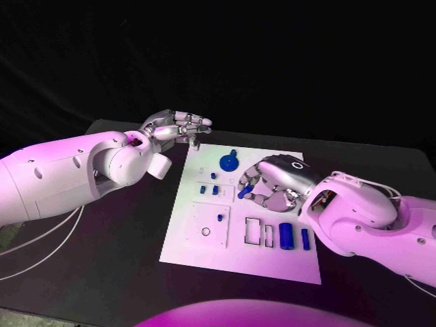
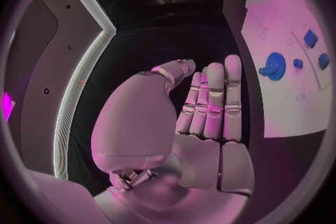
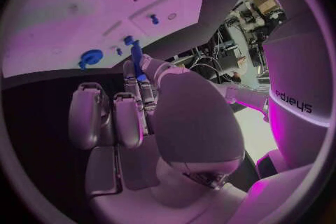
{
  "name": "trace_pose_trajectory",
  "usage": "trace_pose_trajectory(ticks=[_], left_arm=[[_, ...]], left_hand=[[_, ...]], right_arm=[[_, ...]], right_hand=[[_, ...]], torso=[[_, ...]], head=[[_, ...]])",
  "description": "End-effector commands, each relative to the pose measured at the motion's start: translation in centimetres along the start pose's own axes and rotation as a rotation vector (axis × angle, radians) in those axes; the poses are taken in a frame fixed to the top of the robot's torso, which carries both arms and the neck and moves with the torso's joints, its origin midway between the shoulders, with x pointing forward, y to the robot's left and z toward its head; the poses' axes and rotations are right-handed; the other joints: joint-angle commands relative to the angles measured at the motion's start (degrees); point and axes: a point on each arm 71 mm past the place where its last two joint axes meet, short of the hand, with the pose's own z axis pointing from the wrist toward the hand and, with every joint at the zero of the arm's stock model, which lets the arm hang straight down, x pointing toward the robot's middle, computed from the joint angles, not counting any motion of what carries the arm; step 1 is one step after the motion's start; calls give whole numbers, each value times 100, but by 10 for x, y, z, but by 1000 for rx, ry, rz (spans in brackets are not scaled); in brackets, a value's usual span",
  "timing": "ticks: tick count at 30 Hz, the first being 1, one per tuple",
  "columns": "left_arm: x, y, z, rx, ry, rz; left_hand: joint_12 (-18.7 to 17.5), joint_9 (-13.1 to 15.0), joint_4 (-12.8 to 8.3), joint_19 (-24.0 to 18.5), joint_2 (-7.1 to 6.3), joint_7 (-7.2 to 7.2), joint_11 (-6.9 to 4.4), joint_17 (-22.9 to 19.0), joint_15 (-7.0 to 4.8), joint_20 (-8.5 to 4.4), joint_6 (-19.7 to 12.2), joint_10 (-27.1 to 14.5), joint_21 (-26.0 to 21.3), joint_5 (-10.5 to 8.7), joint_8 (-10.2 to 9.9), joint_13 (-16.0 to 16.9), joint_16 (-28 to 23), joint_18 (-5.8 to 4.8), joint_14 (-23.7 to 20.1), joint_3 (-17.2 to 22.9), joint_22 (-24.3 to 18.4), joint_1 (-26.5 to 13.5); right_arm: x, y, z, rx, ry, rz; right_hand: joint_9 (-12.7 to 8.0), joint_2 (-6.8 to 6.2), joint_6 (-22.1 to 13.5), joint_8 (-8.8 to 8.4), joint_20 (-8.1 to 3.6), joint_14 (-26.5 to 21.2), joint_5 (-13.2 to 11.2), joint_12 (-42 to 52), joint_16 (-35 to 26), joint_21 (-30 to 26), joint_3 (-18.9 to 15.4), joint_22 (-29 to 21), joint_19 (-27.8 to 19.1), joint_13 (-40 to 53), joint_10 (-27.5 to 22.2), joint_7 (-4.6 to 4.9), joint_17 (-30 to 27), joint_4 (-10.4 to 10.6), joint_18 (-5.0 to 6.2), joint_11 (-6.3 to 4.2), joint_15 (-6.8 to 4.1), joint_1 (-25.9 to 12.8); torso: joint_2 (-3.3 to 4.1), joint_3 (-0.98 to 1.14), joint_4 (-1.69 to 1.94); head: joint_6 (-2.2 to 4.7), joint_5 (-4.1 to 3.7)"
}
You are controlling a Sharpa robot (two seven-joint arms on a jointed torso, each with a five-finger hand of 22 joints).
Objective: Assemble the parts on the task board
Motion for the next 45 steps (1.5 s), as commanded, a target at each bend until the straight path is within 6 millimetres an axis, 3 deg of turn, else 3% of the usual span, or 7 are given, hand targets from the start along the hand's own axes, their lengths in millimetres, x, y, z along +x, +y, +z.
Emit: trace_pose_trajectory(ticks=[1, 5, 9, 15, 24, 45], left_arm=[[4, -1, 2, 11, 20, -11], [6, -1, 4, 14, 21, -12], [9, -1, 7, 17, 21, -12], [12, -1, 9, 19, 25, -13], [15, -1, 11, 20, 31, -15], [15, -1, 10, 16, 33, -15]], left_hand=[[35, -5, 9, -16, 32, 10, -12, -7, 22, 5, -14, -35, -36, 22, 27, 9, -14, 38, -37, 6, -5, 1], [38, -6, 12, -16, 34, 10, -12, -9, 22, 6, -16, -39, -38, 23, 27, 9, -13, 38, -37, 7, -6, -2], [40, -7, 13, -16, 34, 10, -12, -10, 23, 6, -17, -41, -39, 23, 27, 9, -12, 38, -37, 7, -7, -3], [42, -7, 12, -16, 34, 8, -13, -10, 23, 6, -18, -42, -40, 23, 28, 10, -12, 38, -37, 8, -8, -2], [42, -7, 12, -16, 34, 8, -13, -10, 23, 6, -18, -42, -40, 23, 28, 10, -12, 38, -37, 8, -8, -2], [42, -7, 12, -16, 34, 8, -13, -10, 23, 6, -18, -42, -40, 23, 28, 10, -12, 38, -37, 8, -8, -2]], right_arm=[[7, 18, 6, -76, -21, 20], [20, 32, 14, -121, -9, 35], [38, 39, 23, -140, 22, 64], [56, 41, 29, -143, 57, 92], [78, 42, 38, -140, 111, 89], [91, 42, 39, -135, 159, 53]], right_hand=[[129, -1, -38, 26, -22, 202, 23, -27, 23, 12, 43, 866, 59, -6, 299, 9, -5, 4, -49, -240, -36, -41], [135, -5, -42, 28, -21, 202, 24, -35, 23, 1, 62, 864, 56, -4, 301, 11, -7, -14, -47, -239, -36, -57], [146, -13, -52, 31, -20, 200, 24, -49, 19, -13, 94, 862, 52, -1, 301, 15, -18, -44, -44, -236, -34, -87], [155, -23, -64, 31, -18, 200, 27, -62, 20, -23, 115, 861, 48, 3, 300, 18, -19, -64, -42, -232, -31, -126], [157, -24, -66, 31, -18, 201, 27, -65, 22, -33, 122, 858, 45, 4, 300, 18, -14, -70, -40, -232, -30, -133], [162, -31, -72, 32, -17, 198, 27, -72, 18, -48, 133, 854, 40, 6, 299, 20, -25, -87, -38, -230, -29, -149]], torso=[[3, -5, 8], [3, -9, 21], [10, -13, 12], [14, -6, -1], [22, 3, 2], [21, -2, 1]], head=[[25, 11], [47, 20], [21, 98], [-6, 160], [-44, 191], [-111, 239]])
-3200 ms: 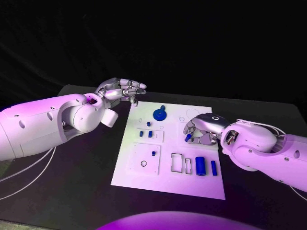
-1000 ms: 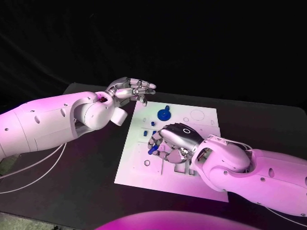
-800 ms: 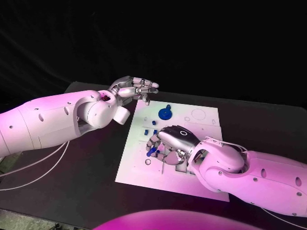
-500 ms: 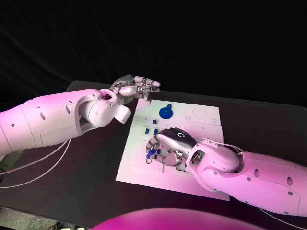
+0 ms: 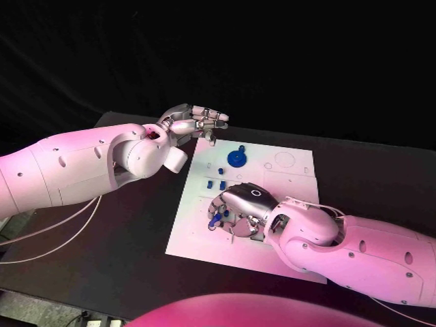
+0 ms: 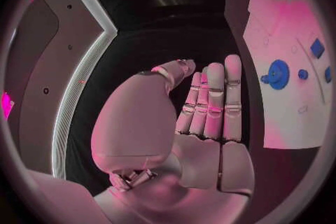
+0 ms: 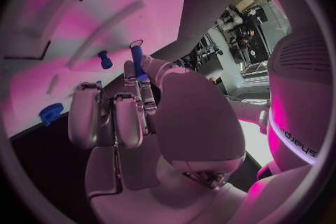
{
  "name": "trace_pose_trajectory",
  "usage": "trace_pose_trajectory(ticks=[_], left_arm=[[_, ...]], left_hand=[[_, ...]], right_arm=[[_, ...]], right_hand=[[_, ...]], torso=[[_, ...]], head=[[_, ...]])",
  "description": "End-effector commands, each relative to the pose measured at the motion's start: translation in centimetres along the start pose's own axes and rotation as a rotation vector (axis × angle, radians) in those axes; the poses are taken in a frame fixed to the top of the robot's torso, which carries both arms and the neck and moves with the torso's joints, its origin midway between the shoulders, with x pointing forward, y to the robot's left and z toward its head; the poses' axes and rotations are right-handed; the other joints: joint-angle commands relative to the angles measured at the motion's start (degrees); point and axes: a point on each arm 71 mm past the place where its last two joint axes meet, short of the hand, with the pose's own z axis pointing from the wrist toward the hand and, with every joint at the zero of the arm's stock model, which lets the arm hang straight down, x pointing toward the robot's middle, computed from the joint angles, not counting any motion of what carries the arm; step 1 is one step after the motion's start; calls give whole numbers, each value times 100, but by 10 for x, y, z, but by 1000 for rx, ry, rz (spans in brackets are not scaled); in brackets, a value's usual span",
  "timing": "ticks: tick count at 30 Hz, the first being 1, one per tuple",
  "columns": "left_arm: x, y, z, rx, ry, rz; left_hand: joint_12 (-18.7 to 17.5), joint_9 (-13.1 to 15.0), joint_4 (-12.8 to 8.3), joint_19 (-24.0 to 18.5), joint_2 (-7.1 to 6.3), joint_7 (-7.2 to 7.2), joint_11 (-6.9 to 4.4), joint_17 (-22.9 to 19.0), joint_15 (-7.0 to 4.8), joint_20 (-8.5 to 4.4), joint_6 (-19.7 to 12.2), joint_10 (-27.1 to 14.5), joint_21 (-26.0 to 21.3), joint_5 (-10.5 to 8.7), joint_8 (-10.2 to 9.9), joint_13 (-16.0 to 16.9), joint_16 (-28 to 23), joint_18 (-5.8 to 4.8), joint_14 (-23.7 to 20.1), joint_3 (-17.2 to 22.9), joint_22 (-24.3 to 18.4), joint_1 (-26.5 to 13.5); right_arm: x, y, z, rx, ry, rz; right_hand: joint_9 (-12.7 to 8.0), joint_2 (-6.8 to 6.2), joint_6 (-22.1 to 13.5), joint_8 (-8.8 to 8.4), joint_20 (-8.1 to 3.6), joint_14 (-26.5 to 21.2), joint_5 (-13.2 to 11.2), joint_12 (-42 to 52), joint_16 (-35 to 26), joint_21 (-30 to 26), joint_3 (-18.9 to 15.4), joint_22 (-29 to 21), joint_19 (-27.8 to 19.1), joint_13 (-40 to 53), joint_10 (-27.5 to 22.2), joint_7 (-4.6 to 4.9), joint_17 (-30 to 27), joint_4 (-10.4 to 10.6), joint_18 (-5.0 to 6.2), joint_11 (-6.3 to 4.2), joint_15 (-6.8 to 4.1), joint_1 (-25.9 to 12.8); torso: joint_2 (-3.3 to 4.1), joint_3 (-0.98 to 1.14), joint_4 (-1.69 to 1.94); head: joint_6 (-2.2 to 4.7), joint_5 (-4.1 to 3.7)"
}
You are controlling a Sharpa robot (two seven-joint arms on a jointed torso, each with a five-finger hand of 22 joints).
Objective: Assemble the parts on the task board
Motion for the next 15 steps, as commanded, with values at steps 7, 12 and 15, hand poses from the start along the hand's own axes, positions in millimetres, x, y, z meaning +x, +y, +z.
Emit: trace_pose_trajectory(ticks=[7, 12, 15], left_arm=[[2, -2, 0, 8, 11, -9], [1, -1, 0, 6, 10, -9], [1, -1, 0, 6, 11, -9]], left_hand=[[37, -8, 7, -15, 39, 3, -18, -12, 0, 4, -14, -41, -21, 24, 35, 11, -9, 40, -19, 15, -12, 8], [37, -8, 7, -15, 39, 3, -18, -12, 0, 4, -14, -41, -21, 24, 35, 11, -9, 40, -19, 15, -12, 8], [37, -8, 7, -15, 39, 3, -18, -12, 0, 4, -14, -41, -21, 24, 35, 11, -9, 40, -19, 15, -12, 8]], right_arm=[[4, 2, 1, -6, 51, -37], [5, 1, 1, 3, 61, -53], [6, 1, 2, 7, 60, -64]], right_hand=[[11, 49, -4, 23, -16, 199, 16, -31, 26, -8, 23, 862, 44, 7, 271, 16, 0, -9, -40, -241, -30, -5], [15, 46, -5, 25, -16, 199, 14, -34, 27, -6, 29, 865, 44, 10, 273, 17, 2, -17, -41, -241, -29, -23], [21, 38, -13, 25, -14, 197, 11, -43, 24, -20, 39, 862, 39, 13, 273, 18, -5, -26, -38, -238, -26, -64]], torso=[[-5, -5, 2], [-5, -6, -1], [-6, -6, -3]], head=[[-20, 6], [-13, 8], [-11, 6]])
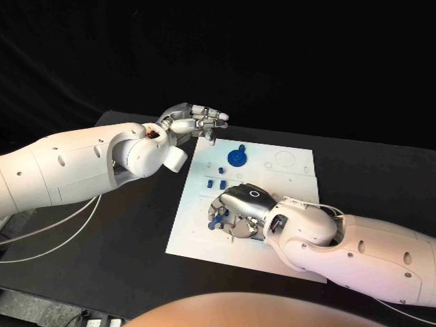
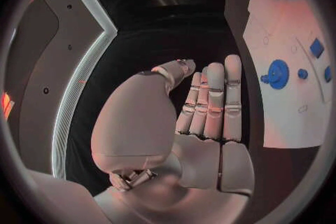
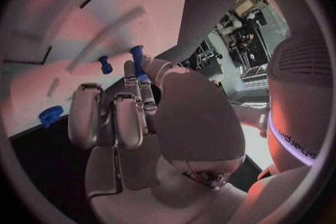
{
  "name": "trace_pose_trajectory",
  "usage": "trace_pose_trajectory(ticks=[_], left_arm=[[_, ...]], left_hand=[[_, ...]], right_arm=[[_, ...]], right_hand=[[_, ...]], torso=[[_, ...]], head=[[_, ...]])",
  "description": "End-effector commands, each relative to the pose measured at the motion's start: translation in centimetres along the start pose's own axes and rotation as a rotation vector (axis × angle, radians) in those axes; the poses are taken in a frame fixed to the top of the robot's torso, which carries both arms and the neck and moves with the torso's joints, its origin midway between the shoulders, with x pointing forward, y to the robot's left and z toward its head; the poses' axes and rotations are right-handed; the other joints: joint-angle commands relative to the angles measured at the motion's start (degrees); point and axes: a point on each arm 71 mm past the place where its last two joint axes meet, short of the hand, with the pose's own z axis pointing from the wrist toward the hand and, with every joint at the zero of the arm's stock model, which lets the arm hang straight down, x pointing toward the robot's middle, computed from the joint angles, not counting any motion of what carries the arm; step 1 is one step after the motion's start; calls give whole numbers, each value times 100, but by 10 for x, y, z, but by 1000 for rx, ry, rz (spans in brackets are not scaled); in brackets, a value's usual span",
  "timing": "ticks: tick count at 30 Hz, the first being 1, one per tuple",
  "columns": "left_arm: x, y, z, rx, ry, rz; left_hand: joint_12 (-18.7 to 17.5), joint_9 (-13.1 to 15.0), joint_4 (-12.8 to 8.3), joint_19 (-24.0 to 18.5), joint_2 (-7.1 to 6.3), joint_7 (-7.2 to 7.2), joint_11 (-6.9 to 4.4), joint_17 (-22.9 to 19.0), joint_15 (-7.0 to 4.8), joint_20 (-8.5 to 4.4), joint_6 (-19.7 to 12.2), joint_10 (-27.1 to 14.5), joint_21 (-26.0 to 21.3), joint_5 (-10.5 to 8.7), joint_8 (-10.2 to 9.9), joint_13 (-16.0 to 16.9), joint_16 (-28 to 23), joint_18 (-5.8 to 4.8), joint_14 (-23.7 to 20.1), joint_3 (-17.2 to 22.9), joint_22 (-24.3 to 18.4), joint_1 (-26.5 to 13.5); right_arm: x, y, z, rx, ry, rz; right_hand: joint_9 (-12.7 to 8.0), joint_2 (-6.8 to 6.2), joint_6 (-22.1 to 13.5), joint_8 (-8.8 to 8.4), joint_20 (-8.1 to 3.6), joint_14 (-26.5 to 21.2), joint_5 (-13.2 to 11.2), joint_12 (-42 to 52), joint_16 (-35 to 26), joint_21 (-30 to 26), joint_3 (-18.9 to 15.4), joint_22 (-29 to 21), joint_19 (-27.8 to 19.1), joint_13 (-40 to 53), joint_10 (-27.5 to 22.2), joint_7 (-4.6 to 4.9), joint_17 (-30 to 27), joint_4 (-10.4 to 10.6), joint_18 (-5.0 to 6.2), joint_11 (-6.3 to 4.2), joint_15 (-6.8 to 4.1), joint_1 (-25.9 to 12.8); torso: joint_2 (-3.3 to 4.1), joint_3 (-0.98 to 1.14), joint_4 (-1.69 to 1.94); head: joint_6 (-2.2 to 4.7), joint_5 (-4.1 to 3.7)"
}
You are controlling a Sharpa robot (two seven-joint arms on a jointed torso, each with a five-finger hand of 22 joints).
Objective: Assemble the parts on the task board
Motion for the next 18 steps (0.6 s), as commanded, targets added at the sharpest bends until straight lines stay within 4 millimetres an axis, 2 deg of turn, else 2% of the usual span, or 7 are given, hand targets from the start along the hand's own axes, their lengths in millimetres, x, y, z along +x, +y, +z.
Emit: trace_pose_trajectory(ticks=[1, 5, 9, 12, 18], left_arm=[[2, -1, 0, 7, 13, -10], [2, -1, 0, 5, 16, -10], [2, -1, 0, 3, 16, -10], [2, -1, 0, 2, 16, -10], [2, -1, 0, 1, 17, -10]], left_hand=[[37, -8, 7, -15, 39, 3, -18, -5, 0, 4, -14, -40, -21, 24, 35, 5, -9, 40, -19, 15, -5, 8], [37, -8, 7, -15, 39, 3, -18, -5, 0, 4, -14, -40, -21, 24, 35, 5, -9, 40, -19, 15, -5, 8], [37, -8, 7, -15, 39, 3, -18, -5, 0, 4, -14, -40, -21, 24, 35, 5, -9, 40, -19, 15, -5, 8], [37, -8, 7, -15, 39, 3, -18, -5, 0, 4, -14, -40, -21, 24, 35, 5, -9, 40, -19, 15, -5, 8], [37, -8, 7, -15, 39, 3, -18, -5, 0, 4, -14, -40, -21, 24, 35, 5, -9, 40, -19, 15, -5, 8]], right_arm=[[2, 0, 1, 9, 25, -40], [2, 3, 2, 9, 11, -52], [2, 5, 3, 6, 7, -59], [2, 6, 3, 5, 8, -64], [3, 8, 4, 2, 14, -68]], right_hand=[[13, 54, 5, 27, -14, 197, 15, -32, 24, -21, 32, 863, 39, 9, 247, 22, 2, -18, -39, -222, -27, -48], [14, 46, -5, 23, -13, 192, 15, -40, 15, -45, 39, 855, 31, 9, 241, 24, -20, -26, -34, -220, -25, -67], [-1, -42, -130, -50, 11, 183, 10, -126, 5, -114, 80, 840, 4, 2, 139, 74, -40, -53, -25, -173, 12, -232], [-4, -56, -144, -60, 15, 182, 10, -136, 4, -117, 82, 840, 3, 1, 126, 81, -42, -54, -25, -166, 17, -255], [-42, -196, -286, -163, 53, 187, 34, -198, 24, -153, 80, 836, -9, 5, 34, 143, -12, -70, -20, -112, 63, -435]], torso=[[-2, -1, -2], [1, -1, 3], [0, -3, 7], [0, -4, 6], [-3, -5, -3]], head=[[7, 0], [11, -7], [11, -10], [10, -10], [-1, -10]])
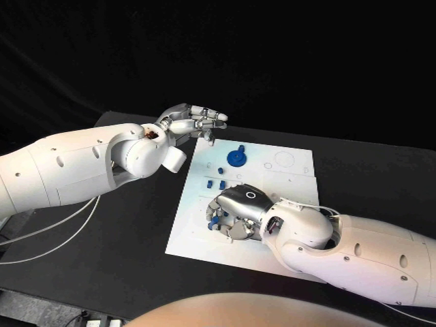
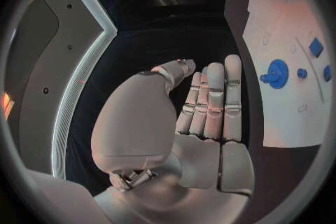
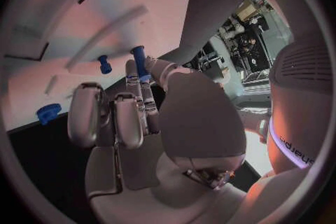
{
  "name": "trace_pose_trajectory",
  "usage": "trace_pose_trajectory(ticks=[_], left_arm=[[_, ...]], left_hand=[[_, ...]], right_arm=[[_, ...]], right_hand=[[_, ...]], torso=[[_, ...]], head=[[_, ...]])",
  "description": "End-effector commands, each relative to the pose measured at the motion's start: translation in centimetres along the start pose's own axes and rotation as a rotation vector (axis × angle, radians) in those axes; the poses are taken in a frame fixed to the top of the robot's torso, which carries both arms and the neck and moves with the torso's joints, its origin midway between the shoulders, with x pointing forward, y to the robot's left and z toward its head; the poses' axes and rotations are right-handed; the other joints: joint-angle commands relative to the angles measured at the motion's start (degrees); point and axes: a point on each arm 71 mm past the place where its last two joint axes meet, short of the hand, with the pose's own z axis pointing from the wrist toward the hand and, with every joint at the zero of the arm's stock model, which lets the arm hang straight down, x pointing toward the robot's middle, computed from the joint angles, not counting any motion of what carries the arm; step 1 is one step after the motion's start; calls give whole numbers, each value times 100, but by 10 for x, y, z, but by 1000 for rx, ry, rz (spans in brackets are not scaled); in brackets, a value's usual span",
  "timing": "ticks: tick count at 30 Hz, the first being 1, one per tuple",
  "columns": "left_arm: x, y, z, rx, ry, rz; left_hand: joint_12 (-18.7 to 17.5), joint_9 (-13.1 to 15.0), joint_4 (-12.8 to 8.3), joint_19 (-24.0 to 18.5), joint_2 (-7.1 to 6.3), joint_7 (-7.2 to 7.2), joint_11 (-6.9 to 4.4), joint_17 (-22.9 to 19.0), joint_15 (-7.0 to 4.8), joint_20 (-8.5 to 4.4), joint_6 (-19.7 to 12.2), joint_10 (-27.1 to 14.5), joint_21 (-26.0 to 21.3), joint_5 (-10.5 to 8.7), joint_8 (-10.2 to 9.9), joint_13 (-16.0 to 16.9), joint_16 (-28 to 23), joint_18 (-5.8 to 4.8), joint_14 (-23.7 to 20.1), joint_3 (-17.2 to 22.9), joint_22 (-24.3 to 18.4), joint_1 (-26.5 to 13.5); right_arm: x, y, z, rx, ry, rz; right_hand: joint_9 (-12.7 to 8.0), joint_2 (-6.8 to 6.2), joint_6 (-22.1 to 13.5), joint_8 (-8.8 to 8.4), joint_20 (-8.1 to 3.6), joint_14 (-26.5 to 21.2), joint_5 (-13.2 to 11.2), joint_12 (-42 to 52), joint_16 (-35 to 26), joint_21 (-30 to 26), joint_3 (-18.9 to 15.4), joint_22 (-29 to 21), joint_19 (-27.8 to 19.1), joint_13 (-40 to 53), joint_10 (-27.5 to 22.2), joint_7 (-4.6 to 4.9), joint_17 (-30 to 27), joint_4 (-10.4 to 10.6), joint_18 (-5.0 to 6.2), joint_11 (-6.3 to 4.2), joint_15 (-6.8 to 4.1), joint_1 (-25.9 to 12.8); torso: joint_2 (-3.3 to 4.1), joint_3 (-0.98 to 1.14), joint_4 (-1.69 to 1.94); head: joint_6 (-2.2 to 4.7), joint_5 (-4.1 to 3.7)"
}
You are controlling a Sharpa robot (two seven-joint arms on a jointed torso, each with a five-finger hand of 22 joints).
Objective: Assemble the parts on the task board
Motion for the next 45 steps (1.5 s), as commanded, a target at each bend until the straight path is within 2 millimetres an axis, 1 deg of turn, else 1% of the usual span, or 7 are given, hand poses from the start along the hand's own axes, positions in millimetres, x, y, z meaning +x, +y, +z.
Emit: trace_pose_trajectory(ticks=[1, 24, 27, 34, 38, 39, 45], left_arm=[[2, -1, 0, 4, 17, -10], [1, -1, 0, -2, 15, -10], [0, -1, -1, -2, 13, -9], [-1, -1, -1, -3, 10, -9], [-2, -1, -1, -3, 9, -8], [-2, 0, -2, -4, 7, -8], [-4, 1, -3, -5, -1, -5]], left_hand=[[37, -8, 7, -15, 39, 3, -18, -6, 0, 4, -14, -40, -21, 24, 35, 6, -9, 39, -19, 15, -6, 8], [37, -8, 7, -15, 39, 3, -18, -6, 0, 4, -14, -40, -21, 24, 35, 6, -9, 39, -19, 15, -6, 8], [56, -10, 8, -14, 41, 4, -18, -14, -2, 3, -15, -49, -26, 23, 42, 9, -7, 40, -22, 18, -10, 7], [56, -10, 8, -14, 41, 4, -18, -14, -2, 3, -15, -49, -26, 23, 42, 9, -7, 40, -22, 18, -10, 7], [56, -10, 8, -14, 41, 4, -18, -14, -2, 3, -15, -49, -26, 23, 42, 9, -7, 40, -22, 18, -10, 7], [56, -10, 8, -14, 41, 4, -18, -14, -2, 3, -15, -49, -26, 23, 42, 9, -7, 40, -22, 18, -10, 7], [56, -10, 8, -14, 41, 4, -18, -14, -2, 3, -15, -49, -26, 23, 42, 9, -7, 40, -22, 18, -10, 7]], right_arm=[[2, 3, 1, -4, 15, -25], [-1, 3, -3, -5, -18, -21], [-4, 3, -6, -11, -52, -13], [-20, -3, -27, -4, -139, 29], [-41, -24, -48, 54, -195, 162], [-46, -31, -55, 80, -203, 200], [-69, -85, -102, 295, -212, 381]], right_hand=[[-31, -52, -125, -80, 59, 171, 42, -27, 23, -47, 23, 831, -11, -2, -75, 20, 9, -9, -19, 26, 56, -56], [-118, -213, -534, -337, 110, 148, 45, -26, 15, -302, -23, 761, -90, -40, -560, 14, -31, -56, 28, 82, 106, -305], [-189, -382, -930, -545, 162, 40, 140, -29, -168, -964, -307, 530, -304, -104, -1174, -1, -376, -65, 138, 168, 167, -436], [-175, -128, -1044, -592, 209, 0, 257, 369, -308, -1475, -1413, 289, -366, -57, -1671, -22, -603, -16, 214, 212, 205, -209], [-163, 40, -938, -554, 192, -76, 292, 617, -472, -1959, -1452, 94, -477, -27, -1498, 171, -880, 13, 289, 214, 194, -70], [-132, 147, -733, -462, 214, -23, 307, 792, -387, -1611, -1375, 216, -359, 19, -1208, 277, -705, 44, 220, 258, 229, -50], [-116, 133, -405, -321, 119, 193, 402, 1180, 23, -655, -1269, 582, -41, 182, -465, 89, 12, 254, 75, 48, 82, -214]], torso=[[-2, -2, -6], [1, 10, 0], [3, 13, 0], [-9, 8, -12], [-18, 10, -20], [-18, 10, -24], [-53, 7, -78]], head=[[-9, 1], [-18, -6], [-17, -6], [32, -57], [96, -219], [110, -258], [191, -561]])
